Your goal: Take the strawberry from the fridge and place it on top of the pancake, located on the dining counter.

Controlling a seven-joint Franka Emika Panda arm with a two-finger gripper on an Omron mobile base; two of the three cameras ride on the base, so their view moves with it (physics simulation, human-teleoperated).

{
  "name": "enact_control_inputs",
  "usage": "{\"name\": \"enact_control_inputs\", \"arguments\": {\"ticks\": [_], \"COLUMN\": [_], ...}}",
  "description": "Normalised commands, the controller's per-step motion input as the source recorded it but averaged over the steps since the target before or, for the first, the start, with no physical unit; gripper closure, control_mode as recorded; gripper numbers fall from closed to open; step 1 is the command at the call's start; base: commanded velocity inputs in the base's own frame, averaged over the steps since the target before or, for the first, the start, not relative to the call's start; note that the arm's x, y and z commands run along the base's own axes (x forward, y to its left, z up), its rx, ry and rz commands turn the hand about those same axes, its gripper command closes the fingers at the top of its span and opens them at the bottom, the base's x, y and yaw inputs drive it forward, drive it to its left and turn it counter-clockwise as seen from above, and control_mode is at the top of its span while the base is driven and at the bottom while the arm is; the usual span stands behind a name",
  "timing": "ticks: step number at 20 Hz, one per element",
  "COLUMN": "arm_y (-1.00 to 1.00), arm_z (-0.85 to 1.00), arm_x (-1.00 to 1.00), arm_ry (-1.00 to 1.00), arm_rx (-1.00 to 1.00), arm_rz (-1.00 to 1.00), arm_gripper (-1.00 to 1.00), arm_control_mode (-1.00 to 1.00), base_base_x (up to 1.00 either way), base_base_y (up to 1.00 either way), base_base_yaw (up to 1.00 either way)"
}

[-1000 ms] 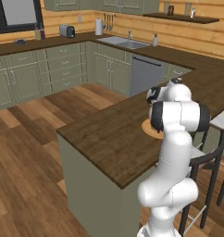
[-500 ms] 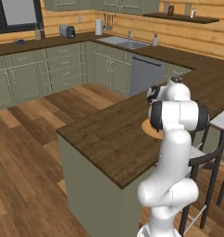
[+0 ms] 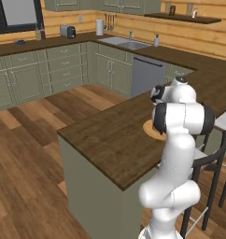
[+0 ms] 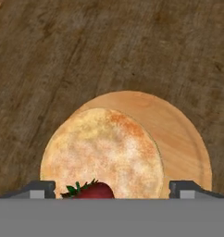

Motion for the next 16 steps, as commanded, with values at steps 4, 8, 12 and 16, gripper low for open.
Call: {"name": "enact_control_inputs", "arguments": {"ticks": [4, 8, 12, 16], "arm_y": [0.01, 0.06, 0.04, 0.29], "arm_z": [0.44, 0.38, 0.22, 0.04], "arm_x": [-0.55, -0.55, -0.73, -0.89], "arm_ry": [-0.05, -0.08, -0.08, -0.03], "arm_rx": [0.0, 0.0, 0.0, 0.0], "arm_rz": [0.0, 0.0, 0.0, 0.0], "arm_gripper": [-1.0, -1.0, -1.0, -1.0], "arm_control_mode": [-1.0, -1.0, -1.0, -1.0], "base_base_x": [0.0, 0.0, 0.0, 0.0], "base_base_y": [0.0, 0.0, 0.0, 0.0], "base_base_yaw": [0.0, 0.0, 0.0, 0.0]}}
